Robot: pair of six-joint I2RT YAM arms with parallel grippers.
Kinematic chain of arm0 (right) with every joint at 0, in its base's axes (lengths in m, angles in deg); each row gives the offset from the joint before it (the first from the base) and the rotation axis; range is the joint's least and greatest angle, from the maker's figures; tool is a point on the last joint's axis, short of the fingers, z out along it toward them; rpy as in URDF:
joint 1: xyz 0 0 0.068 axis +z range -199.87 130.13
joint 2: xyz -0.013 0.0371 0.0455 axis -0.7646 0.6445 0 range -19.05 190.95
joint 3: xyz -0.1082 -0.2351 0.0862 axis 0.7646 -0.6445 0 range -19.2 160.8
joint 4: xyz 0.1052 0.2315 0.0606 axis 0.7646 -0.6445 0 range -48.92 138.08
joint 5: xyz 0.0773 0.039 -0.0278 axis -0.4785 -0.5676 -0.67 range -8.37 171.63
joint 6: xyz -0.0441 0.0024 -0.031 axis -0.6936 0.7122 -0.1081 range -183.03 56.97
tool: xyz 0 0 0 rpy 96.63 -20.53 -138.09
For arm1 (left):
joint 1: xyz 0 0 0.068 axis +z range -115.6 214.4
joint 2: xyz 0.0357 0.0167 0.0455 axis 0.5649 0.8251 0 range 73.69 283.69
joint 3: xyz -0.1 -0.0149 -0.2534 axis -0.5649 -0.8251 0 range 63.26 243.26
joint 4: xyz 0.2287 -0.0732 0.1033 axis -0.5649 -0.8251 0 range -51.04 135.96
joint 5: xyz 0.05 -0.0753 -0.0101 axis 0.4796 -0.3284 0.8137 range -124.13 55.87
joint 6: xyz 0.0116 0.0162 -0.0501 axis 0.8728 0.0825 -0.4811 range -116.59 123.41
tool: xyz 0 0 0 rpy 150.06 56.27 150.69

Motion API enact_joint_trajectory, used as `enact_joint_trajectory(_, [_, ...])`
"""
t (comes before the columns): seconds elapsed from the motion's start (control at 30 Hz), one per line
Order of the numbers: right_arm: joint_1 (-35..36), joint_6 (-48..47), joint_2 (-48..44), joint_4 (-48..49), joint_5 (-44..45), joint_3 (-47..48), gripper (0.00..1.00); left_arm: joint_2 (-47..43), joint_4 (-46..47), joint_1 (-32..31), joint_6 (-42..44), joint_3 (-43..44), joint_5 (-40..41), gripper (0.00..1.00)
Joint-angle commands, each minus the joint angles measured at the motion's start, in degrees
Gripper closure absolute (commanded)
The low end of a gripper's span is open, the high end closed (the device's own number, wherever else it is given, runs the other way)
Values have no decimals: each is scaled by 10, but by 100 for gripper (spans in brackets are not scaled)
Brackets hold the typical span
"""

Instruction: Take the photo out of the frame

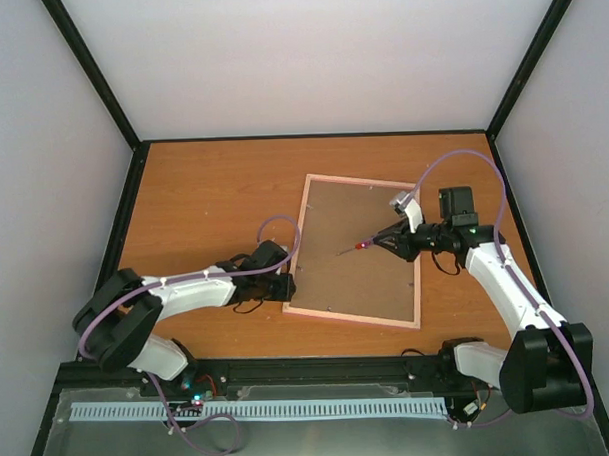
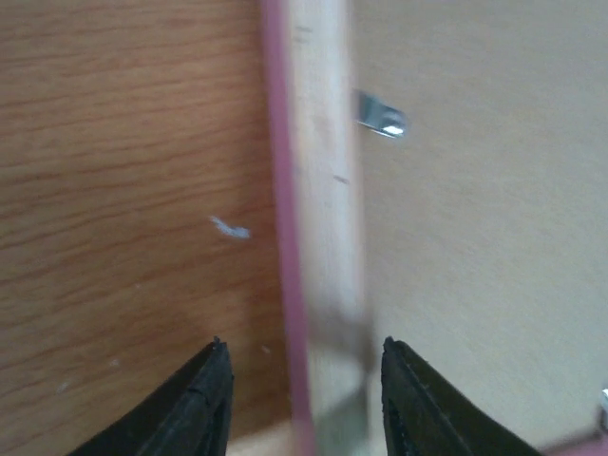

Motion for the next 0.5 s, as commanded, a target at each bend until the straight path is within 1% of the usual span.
enact_joint_trajectory(0.0, [26,-20,5,-2,-8,12,97,45,-34,-6,-52,41,72,60])
enact_joint_trajectory(0.13, [29,-23,3,-2,-9,6,97,51,-42,-6,-61,39,86,70])
enact_joint_trajectory(0.3, [48,-26,2,-7,13,21,97,49,-13,-9,-32,20,57,82])
enact_joint_trajectory(0.4, [99,-39,4,-17,60,39,97,40,-8,-24,-23,6,61,90])
enact_joint_trajectory(0.47, [143,-44,11,-24,83,56,97,30,-6,-29,-25,-5,61,93])
